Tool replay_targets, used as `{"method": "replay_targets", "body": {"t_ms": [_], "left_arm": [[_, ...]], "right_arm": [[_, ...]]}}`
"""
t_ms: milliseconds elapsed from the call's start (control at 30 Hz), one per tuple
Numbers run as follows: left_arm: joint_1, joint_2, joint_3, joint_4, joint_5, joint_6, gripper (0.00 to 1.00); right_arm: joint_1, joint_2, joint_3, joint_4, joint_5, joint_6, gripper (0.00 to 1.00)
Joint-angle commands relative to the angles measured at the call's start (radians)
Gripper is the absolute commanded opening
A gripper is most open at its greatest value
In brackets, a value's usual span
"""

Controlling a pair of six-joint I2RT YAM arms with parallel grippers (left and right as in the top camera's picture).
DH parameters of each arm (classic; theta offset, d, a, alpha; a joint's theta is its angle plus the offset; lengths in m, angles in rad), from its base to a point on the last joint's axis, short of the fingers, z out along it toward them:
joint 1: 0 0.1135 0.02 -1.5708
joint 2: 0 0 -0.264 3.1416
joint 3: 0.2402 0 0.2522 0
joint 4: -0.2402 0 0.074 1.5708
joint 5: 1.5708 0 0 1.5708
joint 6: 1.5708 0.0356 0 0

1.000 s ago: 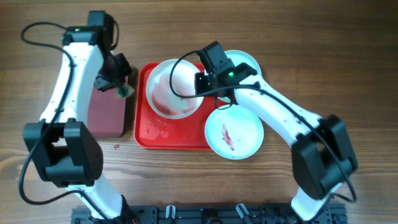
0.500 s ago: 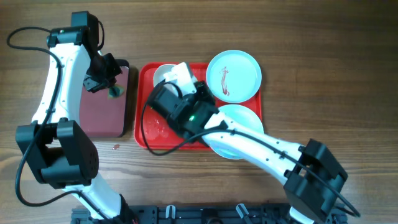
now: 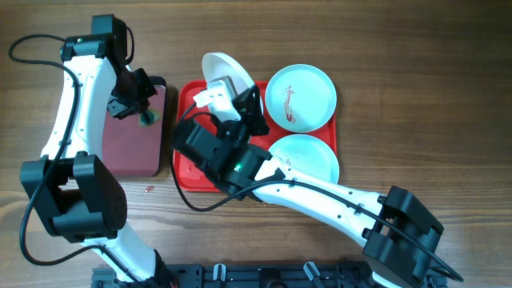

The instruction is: Clean dirty plates on tray and stack at the side

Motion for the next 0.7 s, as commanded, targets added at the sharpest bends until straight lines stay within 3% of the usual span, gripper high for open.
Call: {"method": "replay_targets", "body": {"t_ms": [0, 133, 233, 467, 667], "left_arm": [[0.003, -0.033, 0.008, 0.001, 0.015, 0.021, 0.04], [0.003, -0.033, 0.008, 0.000, 0.016, 0.020, 0.04], [0.003, -0.033, 0.008, 0.000, 0.017, 0.021, 0.04], [0.003, -0.033, 0.008, 0.000, 0.020, 0.020, 0.04], [0.002, -0.033, 0.008, 0.000, 0.020, 0.020, 0.04]], "right_arm": [[0.006, -0.022, 0.002, 0.029, 0.049, -0.122, 0.04], [0.006, -0.022, 0.002, -0.115, -0.159, 0.011, 0.04], [-0.024, -0.022, 0.002, -0.295, -0.458, 0.273, 0.04], [-0.239, -0.019, -0.022, -0.324, -1.144, 0.544, 0.04], [-0.358, 0.047, -0.075, -0.313, -1.280, 0.616, 0.04]]}}
